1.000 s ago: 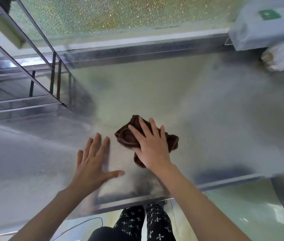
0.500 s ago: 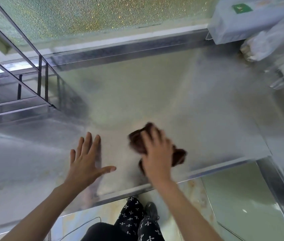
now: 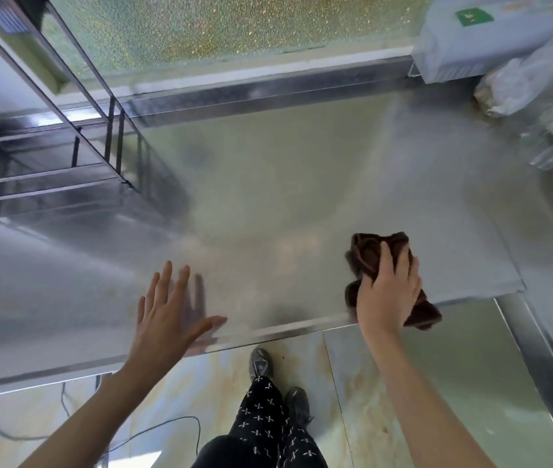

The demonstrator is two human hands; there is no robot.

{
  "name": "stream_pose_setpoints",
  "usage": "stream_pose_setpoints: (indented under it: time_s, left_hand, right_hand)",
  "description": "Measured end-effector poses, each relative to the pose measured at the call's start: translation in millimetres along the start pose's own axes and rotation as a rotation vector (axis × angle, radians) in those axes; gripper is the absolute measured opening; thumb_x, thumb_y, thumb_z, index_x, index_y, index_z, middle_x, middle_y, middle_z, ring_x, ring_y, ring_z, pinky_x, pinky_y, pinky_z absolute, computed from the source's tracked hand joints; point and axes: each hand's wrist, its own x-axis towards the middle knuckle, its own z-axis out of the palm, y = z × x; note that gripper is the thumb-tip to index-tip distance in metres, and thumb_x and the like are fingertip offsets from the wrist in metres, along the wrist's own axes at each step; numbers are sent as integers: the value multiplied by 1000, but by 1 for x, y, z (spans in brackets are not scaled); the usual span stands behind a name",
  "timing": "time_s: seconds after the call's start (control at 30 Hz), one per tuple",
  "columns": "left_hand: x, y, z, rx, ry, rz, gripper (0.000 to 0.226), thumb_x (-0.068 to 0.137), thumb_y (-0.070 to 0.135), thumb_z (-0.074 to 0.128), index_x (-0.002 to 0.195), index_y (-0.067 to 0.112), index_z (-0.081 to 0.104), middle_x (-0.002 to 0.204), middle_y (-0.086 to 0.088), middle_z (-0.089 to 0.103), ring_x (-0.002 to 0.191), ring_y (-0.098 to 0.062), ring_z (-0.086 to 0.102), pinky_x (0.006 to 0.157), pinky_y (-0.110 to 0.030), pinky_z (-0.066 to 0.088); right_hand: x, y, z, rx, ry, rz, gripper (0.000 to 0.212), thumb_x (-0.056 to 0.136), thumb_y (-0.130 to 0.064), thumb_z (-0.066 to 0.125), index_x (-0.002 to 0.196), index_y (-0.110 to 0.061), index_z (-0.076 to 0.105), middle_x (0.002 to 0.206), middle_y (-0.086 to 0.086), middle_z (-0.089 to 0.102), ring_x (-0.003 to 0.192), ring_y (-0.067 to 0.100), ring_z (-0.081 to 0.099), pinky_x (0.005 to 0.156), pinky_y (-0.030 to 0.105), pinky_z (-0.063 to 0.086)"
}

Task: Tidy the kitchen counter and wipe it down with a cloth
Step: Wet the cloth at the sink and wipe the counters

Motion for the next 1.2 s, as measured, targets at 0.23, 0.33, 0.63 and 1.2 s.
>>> stream_pose_setpoints:
  time_s: [0.23, 0.33, 0.63, 1.2]
  left_hand:
    - [-29, 4, 2, -82, 45, -35, 107, 59, 84, 38, 146, 28, 7, 147, 11, -17, 143, -19, -8, 117, -47, 6]
    - [-37, 8, -4, -112, 78, -44, 98, 67, 62, 53, 146, 26, 7, 153, 5, -13, 143, -20, -8, 116, -46, 6]
    - [-16, 82, -58, -1016, -116, -131, 51, 77, 51, 49, 117, 21, 56, 117, 2, 63, 106, -11, 60, 96, -33, 46]
    - [-5, 106, -82, -1036, -207, -112, 23, 76, 23, 72, 78, 16, 50, 68, -4, 60, 56, -12, 58, 46, -20, 44]
  right_hand:
    - [-102, -68, 18, 56, -264, -516, 73, 56, -13, 84, 124, -17, 58, 134, 13, 53, 124, 37, 50, 98, 51, 43]
    - [-92, -73, 3, 248, -337, -520, 56, 73, 2, 68, 126, -13, 55, 134, 11, 53, 126, 32, 48, 98, 37, 47]
    - [-31, -109, -82, 1483, -1129, 298, 32, 93, -15, 48, 122, -6, 56, 117, 15, 65, 105, 26, 64, 94, 42, 51]
    - [-14, -93, -110, 934, -786, -79, 16, 77, -14, 74, 88, -16, 62, 79, 2, 63, 72, 14, 60, 66, 23, 52]
